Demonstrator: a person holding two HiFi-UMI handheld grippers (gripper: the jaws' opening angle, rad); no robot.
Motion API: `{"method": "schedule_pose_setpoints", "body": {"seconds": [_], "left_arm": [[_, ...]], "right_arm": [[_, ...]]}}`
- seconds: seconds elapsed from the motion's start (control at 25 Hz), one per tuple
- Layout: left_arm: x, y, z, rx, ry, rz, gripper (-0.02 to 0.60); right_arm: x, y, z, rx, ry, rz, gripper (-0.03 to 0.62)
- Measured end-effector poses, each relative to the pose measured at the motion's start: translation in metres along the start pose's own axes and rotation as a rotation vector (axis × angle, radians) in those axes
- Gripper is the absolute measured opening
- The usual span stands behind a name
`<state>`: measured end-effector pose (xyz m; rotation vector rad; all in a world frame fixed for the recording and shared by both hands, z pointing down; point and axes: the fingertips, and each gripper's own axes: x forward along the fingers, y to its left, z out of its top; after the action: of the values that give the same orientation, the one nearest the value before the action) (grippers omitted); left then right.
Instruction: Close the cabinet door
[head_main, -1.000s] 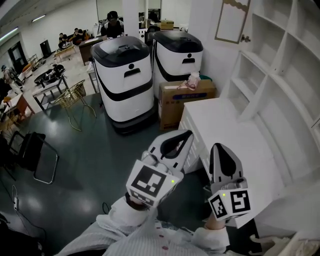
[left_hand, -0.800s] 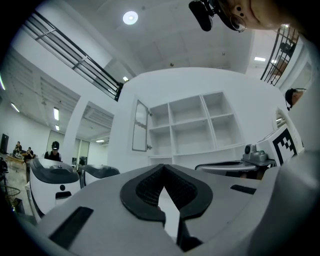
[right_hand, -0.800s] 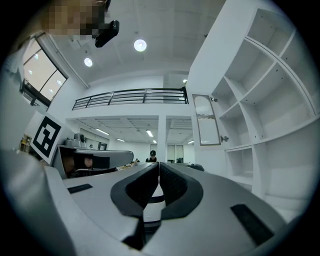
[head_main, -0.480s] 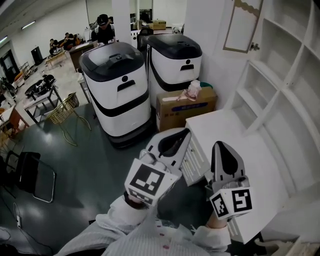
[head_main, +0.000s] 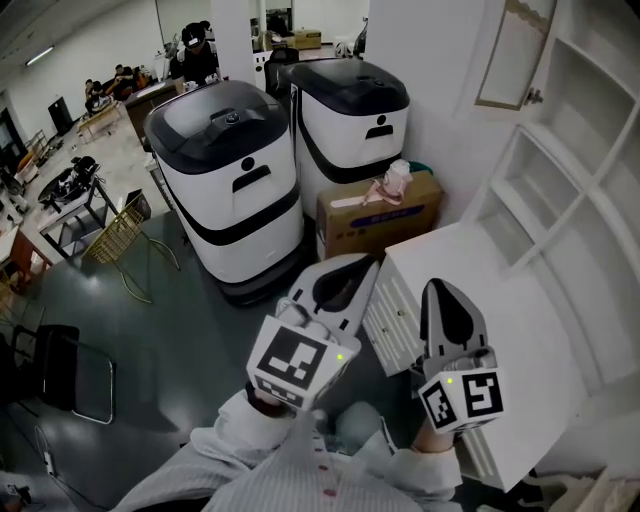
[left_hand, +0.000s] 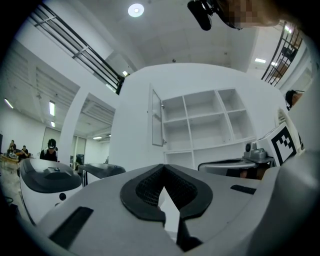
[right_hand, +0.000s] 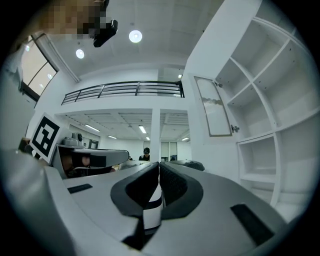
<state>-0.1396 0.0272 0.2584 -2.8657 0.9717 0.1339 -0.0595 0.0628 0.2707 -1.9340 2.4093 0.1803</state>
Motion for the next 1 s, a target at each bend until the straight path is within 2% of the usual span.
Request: {"method": "schedule_pose_setpoints", "body": {"seconds": [0.52, 0.72, 1.0], "left_arm": [[0.047, 0.066, -0.023, -0.029, 0.031, -0.003, 0.011], [0.084, 0.092, -0.027, -0.030, 0.019, 0.010, 0.011], [0.147, 0.114, -0.021, -0.015, 0.013, -0.009, 0.011]], "right_arm": [[0.088, -0.014, -0.021, -0.024, 0.064, 0.023, 0.015], [0.124, -0.036, -0.020, -0.038, 0.049, 0.028, 0.015], [0.172, -0.083, -0.006, -0.050, 0.016, 0.012, 0.015]]}}
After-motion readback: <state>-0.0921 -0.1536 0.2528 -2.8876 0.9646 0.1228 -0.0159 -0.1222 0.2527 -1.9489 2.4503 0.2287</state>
